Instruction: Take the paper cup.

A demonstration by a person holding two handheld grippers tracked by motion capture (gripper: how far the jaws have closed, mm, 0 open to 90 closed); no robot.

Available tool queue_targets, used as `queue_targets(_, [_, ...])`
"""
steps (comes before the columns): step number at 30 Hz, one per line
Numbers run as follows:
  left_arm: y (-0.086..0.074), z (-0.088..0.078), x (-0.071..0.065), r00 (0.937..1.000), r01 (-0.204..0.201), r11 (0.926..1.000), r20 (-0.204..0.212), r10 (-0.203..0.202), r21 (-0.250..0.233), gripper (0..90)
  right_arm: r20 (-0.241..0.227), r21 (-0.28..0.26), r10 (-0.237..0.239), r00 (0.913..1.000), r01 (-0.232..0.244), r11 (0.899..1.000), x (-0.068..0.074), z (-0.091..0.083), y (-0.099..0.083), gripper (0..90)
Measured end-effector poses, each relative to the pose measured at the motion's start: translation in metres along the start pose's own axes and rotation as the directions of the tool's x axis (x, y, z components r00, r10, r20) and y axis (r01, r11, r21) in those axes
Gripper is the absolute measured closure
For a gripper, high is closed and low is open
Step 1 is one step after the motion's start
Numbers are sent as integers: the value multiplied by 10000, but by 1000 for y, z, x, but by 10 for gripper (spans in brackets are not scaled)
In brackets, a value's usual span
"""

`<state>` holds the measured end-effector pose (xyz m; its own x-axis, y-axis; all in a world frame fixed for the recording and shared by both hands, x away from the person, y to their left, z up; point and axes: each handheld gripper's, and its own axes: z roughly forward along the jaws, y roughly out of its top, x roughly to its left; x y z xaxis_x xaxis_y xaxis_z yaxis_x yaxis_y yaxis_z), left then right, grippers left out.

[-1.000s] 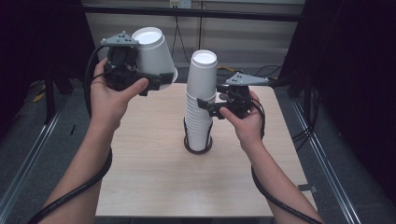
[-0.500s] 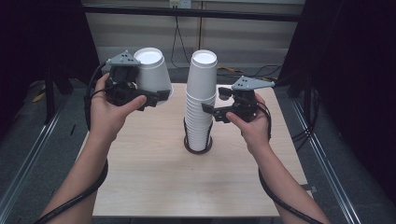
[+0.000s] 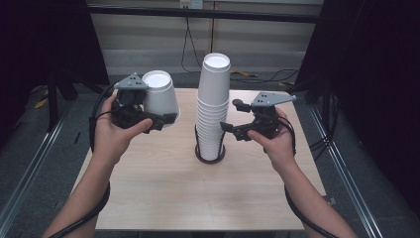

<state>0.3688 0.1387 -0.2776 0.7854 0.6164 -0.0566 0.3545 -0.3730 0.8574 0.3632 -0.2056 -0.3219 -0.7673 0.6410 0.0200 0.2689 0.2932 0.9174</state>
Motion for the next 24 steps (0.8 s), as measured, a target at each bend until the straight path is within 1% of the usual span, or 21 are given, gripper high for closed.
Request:
queue_targets(1, [0,0,0,10000,0,10000,0,0,0,142,0,0,0,10000,0,10000,0,0,0,124])
queue_targets(2, [-3,2,-1,10000,-27,10000,47,27,51,142,-145,24,21,9999,-21,10000,1,0,-1,124])
queue_targets(3, [-5,2,-2,10000,-29,10000,37,29,88,142,-199,53,-98,9998,100,9999,2,-1,-3,124])
queue_targets(4, [-9,3,-3,9999,-45,9999,128,43,136,142,-298,138,-213,9993,217,9997,5,-1,-5,124])
queue_targets(6, [-10,4,-4,9998,-71,9998,173,68,203,142,-319,182,-265,9991,271,9995,6,-1,-6,124])
queue_targets(7, [-12,4,-4,9998,-137,9997,164,133,225,142,-378,175,-301,9988,307,9994,7,-2,-7,124])
queue_targets(9, [-16,5,-5,9995,-158,9995,276,150,288,142,-504,157,-388,9980,396,9991,10,-3,-9,124])
queue_targets(13, [-24,7,-7,9993,-185,9990,342,172,406,142,-693,232,-490,9964,507,9984,13,-5,-14,124])
queue_targets(14, [-28,9,-8,9991,-199,9982,375,178,563,142,-793,264,-533,9954,556,9981,14,-5,-16,123])
queue_targets(18, [-34,11,-9,9987,-186,9976,494,153,662,142,-885,335,-599,9943,631,9974,16,-7,-19,124])
queue_targets(19, [-35,11,-9,9984,-302,9966,505,264,765,142,-934,318,-610,9938,642,9974,17,-7,-20,123])
queue_targets(20, [-37,11,-10,9983,-278,9966,539,237,774,142,-972,314,-601,9934,634,9975,17,-7,-21,124])
queue_targets(22, [-39,12,-11,9977,-395,9949,592,341,933,142,-1076,346,-622,9922,663,9972,18,-8,-23,124])
queue_targets(23, [-41,14,-11,9977,-371,9946,596,314,971,142,-1104,358,-631,9919,674,9971,19,-8,-24,124])
queue_targets(24, [-42,15,-12,9971,-495,9929,633,428,1077,142,-1153,387,-616,9914,664,9970,19,-8,-25,124])
